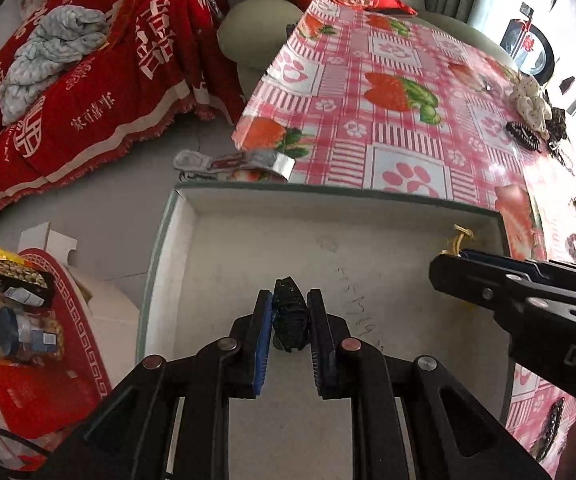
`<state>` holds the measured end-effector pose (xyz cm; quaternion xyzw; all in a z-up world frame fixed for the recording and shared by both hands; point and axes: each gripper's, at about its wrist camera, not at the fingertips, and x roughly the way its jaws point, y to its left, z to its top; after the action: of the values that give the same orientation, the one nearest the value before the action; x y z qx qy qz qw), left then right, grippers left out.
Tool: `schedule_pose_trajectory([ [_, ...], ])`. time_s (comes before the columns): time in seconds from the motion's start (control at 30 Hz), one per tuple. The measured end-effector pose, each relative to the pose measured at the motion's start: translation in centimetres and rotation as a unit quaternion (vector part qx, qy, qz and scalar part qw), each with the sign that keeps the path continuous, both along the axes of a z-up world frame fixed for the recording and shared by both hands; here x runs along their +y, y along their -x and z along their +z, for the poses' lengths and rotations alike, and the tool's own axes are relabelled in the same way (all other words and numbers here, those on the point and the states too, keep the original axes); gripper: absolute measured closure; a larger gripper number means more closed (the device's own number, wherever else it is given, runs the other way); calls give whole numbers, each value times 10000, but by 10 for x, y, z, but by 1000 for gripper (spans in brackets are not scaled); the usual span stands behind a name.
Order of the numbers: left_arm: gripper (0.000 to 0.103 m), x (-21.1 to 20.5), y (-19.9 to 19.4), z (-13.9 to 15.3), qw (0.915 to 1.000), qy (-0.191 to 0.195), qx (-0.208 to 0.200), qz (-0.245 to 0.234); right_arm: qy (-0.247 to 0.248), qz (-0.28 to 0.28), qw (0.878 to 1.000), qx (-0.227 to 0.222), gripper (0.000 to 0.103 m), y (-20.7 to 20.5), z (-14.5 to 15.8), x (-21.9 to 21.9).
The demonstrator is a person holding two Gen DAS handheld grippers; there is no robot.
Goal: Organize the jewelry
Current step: 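Carry the black clip and yellow hair tie with both grippers over the white tray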
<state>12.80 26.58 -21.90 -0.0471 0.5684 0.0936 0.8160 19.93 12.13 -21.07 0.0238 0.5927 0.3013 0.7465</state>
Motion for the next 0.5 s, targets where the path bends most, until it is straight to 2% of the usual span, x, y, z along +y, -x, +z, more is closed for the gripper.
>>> schedule_pose_trajectory([
  [0.23, 79, -4, 3, -2, 9999, -105, 10, -68, 117, 19, 9998, 174, 77, -1, -14, 3],
  [0.37, 78, -3, 4, -2, 9999, -160, 21, -20, 32, 41, 9998, 201, 57, -2, -10, 6],
  [0.5, 78, -2, 6, 1, 9999, -163, -1, -13, -76, -58, 9997, 229, 55, -6, -2, 3],
])
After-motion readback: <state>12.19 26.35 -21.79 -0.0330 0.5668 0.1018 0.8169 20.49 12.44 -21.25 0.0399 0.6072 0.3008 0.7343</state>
